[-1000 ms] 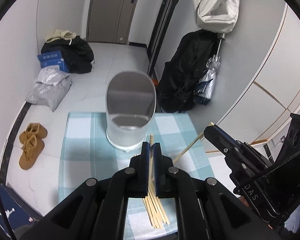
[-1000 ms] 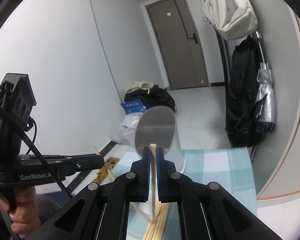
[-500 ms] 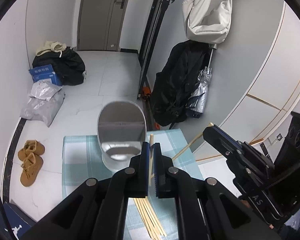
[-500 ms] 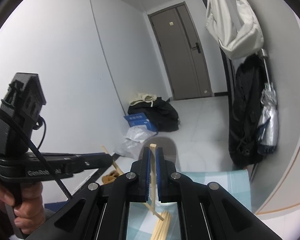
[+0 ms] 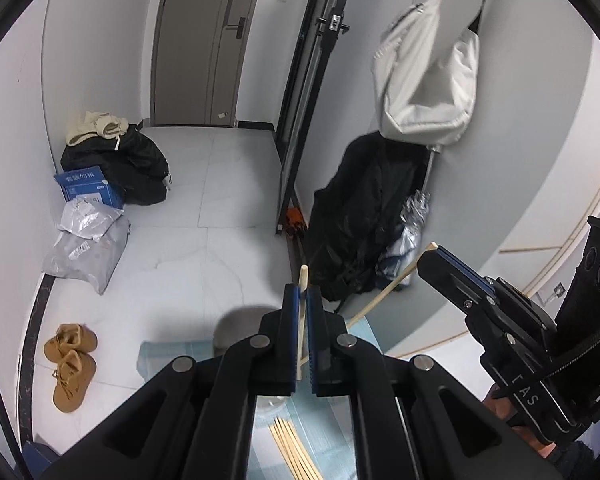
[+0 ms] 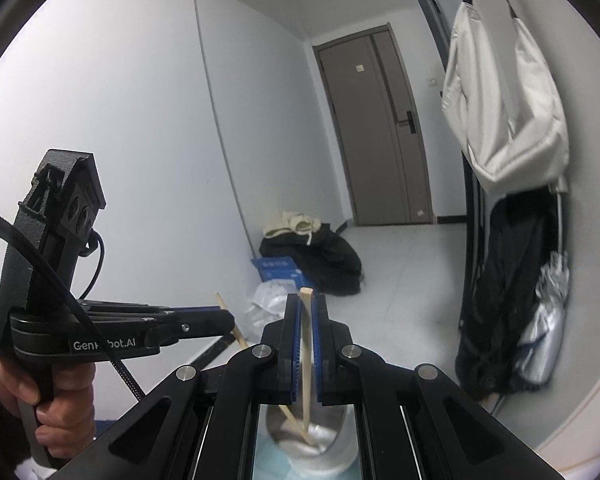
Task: Organize utensils
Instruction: 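Carry both held chopsticks up and over the white utensil holder, then open both tools to drop the chopsticks into the holder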
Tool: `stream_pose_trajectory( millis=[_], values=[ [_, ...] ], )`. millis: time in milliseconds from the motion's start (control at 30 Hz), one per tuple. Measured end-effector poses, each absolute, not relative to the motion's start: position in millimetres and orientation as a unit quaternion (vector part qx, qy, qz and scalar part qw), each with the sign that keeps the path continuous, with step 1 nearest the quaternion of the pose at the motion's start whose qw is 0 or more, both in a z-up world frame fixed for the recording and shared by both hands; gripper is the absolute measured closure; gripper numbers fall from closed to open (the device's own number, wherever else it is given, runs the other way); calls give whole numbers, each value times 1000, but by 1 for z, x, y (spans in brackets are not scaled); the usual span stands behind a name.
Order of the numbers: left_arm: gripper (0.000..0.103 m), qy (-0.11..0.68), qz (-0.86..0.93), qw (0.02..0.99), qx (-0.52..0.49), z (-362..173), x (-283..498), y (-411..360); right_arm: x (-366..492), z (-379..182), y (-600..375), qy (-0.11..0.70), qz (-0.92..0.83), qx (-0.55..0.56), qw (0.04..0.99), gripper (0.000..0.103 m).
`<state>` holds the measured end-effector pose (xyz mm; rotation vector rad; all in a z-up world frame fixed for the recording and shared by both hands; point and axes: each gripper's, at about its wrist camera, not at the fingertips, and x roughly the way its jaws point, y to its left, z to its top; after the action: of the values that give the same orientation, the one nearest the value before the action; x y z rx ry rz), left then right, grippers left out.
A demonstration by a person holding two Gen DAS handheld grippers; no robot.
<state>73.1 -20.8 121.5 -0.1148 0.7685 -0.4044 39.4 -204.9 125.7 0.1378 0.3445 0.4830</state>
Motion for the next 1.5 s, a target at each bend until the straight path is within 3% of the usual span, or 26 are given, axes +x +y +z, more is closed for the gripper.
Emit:
stream_pose_trajectory(
  millis=[333, 1000, 1067, 1133, 1200, 1267, 1333, 1400, 1500],
  values=[
    [102, 359, -180, 915, -34, 125, 115, -13, 93, 131, -184, 173, 249, 55, 951, 98],
    [102, 434, -156, 884, -68, 41, 139, 15, 131, 31, -162, 292, 293, 27, 910, 95],
    [97, 437, -148, 884, -79, 38, 137, 20, 131, 30, -160, 291, 306, 33, 906, 95],
    [89, 439, -134, 884, -89, 36, 134, 27, 131, 29, -161, 296, 312, 40, 902, 91],
    [86, 436, -122, 886, -100, 37, 128, 35, 130, 29, -162, 299, 308, 47, 902, 80],
    [80, 433, -113, 888, -106, 38, 122, 39, 125, 30, -165, 297, 304, 56, 904, 79],
    [67, 422, -101, 894, -111, 42, 113, 43, 119, 34, -170, 293, 297, 65, 907, 75],
    [61, 407, -86, 903, -113, 47, 103, 45, 109, 38, -175, 284, 287, 71, 912, 64],
    [60, 394, -72, 909, -115, 54, 88, 44, 91, 42, -182, 275, 270, 75, 920, 52]
  ],
)
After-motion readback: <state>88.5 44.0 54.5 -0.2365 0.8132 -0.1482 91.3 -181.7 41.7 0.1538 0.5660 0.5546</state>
